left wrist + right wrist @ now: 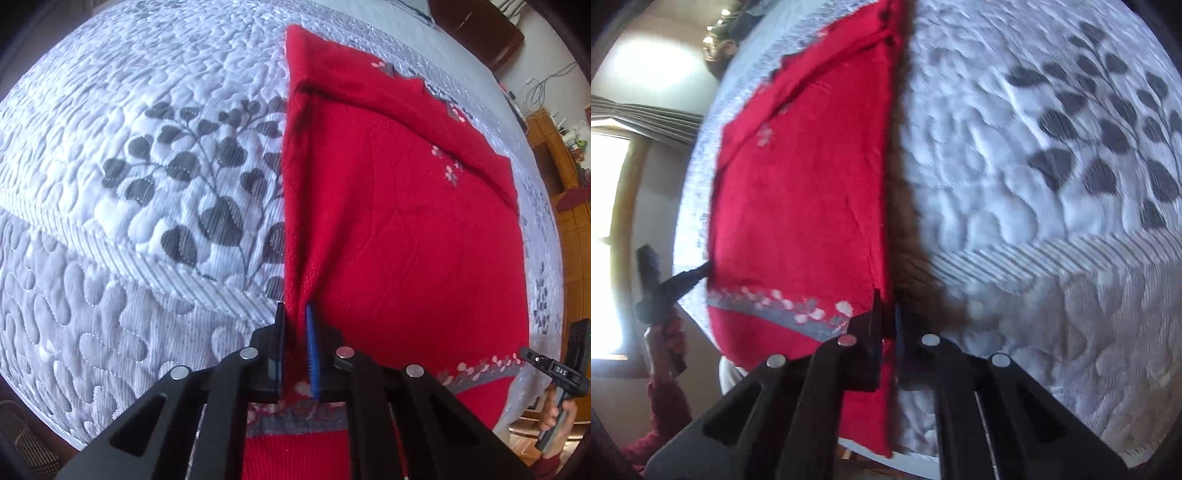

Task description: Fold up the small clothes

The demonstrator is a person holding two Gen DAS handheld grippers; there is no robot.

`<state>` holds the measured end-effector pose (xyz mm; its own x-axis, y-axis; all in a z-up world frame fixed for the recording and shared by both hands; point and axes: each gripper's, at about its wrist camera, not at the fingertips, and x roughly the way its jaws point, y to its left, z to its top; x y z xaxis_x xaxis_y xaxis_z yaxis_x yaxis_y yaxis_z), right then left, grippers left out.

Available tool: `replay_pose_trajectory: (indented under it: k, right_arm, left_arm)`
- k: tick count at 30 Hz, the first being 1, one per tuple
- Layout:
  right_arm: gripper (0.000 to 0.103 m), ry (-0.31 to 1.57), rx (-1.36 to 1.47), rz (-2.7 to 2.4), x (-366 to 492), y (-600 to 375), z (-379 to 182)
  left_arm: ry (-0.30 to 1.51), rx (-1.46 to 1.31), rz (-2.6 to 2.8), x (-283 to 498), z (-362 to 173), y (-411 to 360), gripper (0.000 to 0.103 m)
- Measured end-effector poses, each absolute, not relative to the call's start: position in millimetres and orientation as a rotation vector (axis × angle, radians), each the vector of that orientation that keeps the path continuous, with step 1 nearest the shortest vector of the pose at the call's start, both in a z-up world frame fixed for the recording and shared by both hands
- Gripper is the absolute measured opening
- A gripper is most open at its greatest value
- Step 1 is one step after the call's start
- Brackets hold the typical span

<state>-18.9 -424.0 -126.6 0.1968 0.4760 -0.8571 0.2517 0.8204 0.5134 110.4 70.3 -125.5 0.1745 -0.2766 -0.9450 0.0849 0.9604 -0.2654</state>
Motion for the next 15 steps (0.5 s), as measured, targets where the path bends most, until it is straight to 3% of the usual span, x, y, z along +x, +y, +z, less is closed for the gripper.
replay_pose_trajectory:
  k: [2, 4, 6, 8, 15]
  right_arm:
    - [0.006, 1.356, 0.669, 0.191, -21, -426, -128]
    - [0.014, 1.347, 0.691, 0.211, -23, -424, -128]
    - [0.033, 1.341, 0.694, 0.220, -35, -426, -124]
    - [0.036, 1.340, 0.672, 0.229, -45, -422, -120]
    - [0.036, 1.377, 0.694, 0.291, -93, -408, -132]
  left_arm:
    - [1.366, -0.163, -0.259, 109, -126, 69, 0.011]
    - [1.365, -0.146, -0.259, 106, -122, 68, 0.017]
    - [1.365, -0.116, -0.260, 96, -118, 65, 0.033]
    - [1.369, -0.095, -0.273, 83, -116, 69, 0.047]
    - [1.387, -0.090, -0.310, 37, -117, 88, 0.049]
